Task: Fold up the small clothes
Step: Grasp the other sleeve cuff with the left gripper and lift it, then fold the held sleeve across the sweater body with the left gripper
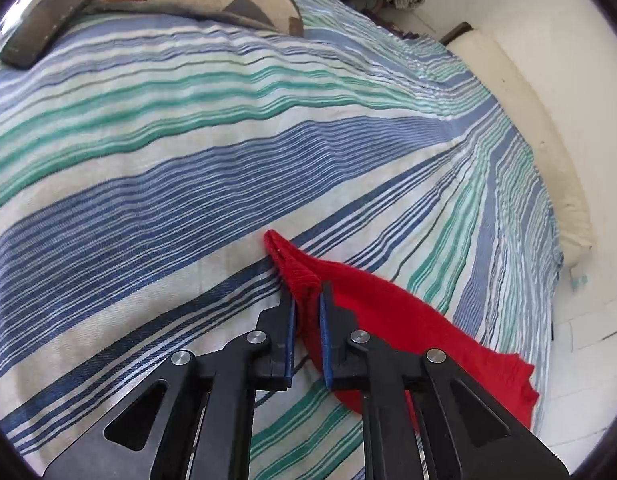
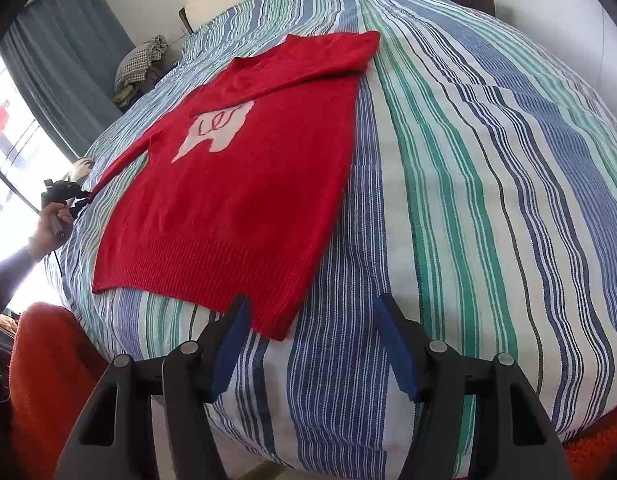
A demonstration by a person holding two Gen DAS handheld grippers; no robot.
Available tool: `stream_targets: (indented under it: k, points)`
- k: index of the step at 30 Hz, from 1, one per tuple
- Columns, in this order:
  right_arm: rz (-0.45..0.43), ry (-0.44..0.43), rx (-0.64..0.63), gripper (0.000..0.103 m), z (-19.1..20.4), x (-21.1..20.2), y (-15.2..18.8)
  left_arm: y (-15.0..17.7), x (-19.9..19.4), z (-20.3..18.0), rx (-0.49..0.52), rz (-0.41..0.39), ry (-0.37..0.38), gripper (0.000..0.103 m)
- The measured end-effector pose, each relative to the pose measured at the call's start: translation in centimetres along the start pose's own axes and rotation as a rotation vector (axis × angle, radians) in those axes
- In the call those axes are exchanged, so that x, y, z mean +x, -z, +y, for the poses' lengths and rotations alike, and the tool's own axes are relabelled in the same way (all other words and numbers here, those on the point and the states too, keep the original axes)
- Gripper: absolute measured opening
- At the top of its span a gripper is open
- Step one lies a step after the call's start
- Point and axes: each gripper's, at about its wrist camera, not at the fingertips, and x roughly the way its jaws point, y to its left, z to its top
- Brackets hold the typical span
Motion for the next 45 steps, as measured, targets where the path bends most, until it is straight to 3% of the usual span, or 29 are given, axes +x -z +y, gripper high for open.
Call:
stream_targets:
  k: [4, 7, 13, 15, 17, 18, 21, 27, 31, 35, 39, 40, 41, 42, 43, 45]
  points:
    - [-0.038, -0.015, 0.02, 0.064, -0.4, -1.0, 0.0, 0.3, -4.3, -8.1, 0.226, -0.071, 0.034, 0.008]
    - [-0.053, -0.043, 0.025, 0.064, -0.5, -1.4, -0.1, 2.2, -7.9, -17.8, 0.408, -0.086, 0.166, 0.008]
    - [-0.075, -0.079, 0.05, 0.064, -0.8, -2.2, 0.0, 13.7, -13.0, -37.7, 0.784, -0.046, 0.471, 0.009]
    - [-0.089, -0.084, 0.064, 0.064, -1.1, -2.6, 0.1, 18.1, -12.6, -41.8, 0.864, 0.025, 0.531, 0.017]
    - [-0.096, -0.088, 0.079, 0.064, -1.3, -2.9, 0.1, 21.9, -10.9, -44.2, 0.921, 0.138, 0.527, 0.049]
    - [-0.1, -0.089, 0.087, 0.064, -1.5, -3.0, 0.1, 23.1, -10.2, -44.5, 0.935, 0.169, 0.517, 0.054]
    - [-0.113, -0.1, 0.104, 0.064, -1.9, -3.5, 0.2, 23.4, -9.5, -41.9, 0.924, 0.153, 0.518, 0.062]
    - [-0.106, -0.13, 0.153, 0.064, -3.0, -3.1, 0.0, 17.2, -7.1, -30.4, 0.823, 0.053, 0.26, 0.061]
    - [-0.092, -0.131, 0.159, 0.064, -3.2, -2.5, -0.1, 18.2, -4.9, -23.9, 0.922, 0.13, 0.169, 0.062]
    - [-0.074, -0.111, 0.137, 0.064, -2.6, -1.9, 0.0, 22.0, -3.0, -23.0, 1.042, 0.147, 0.14, 0.066]
    - [-0.066, -0.087, 0.131, 0.064, -2.4, -1.6, 0.1, 23.9, 0.0, -24.8, 1.034, 0.102, 0.096, 0.066]
    - [-0.068, -0.083, 0.13, 0.064, -2.4, -1.7, 0.1, 24.1, 0.7, -25.4, 1.03, 0.065, 0.069, 0.058]
    - [-0.07, -0.078, 0.13, 0.064, -2.4, -1.7, 0.2, 24.0, 1.4, -25.4, 1.011, 0.021, 0.031, 0.024]
    - [-0.071, -0.072, 0.131, 0.064, -2.4, -1.7, 0.2, 23.5, 2.2, -24.9, 0.961, 0.016, 0.006, 0.007]
    - [-0.07, -0.068, 0.133, 0.064, -2.5, -1.7, 0.2, 22.8, 3.0, -23.7, 0.88, 0.05, 0.025, 0.006]
    - [-0.065, -0.064, 0.137, 0.064, -2.7, -1.7, 0.2, 22.3, 3.0, -21.8, 0.804, 0.037, 0.051, 0.006]
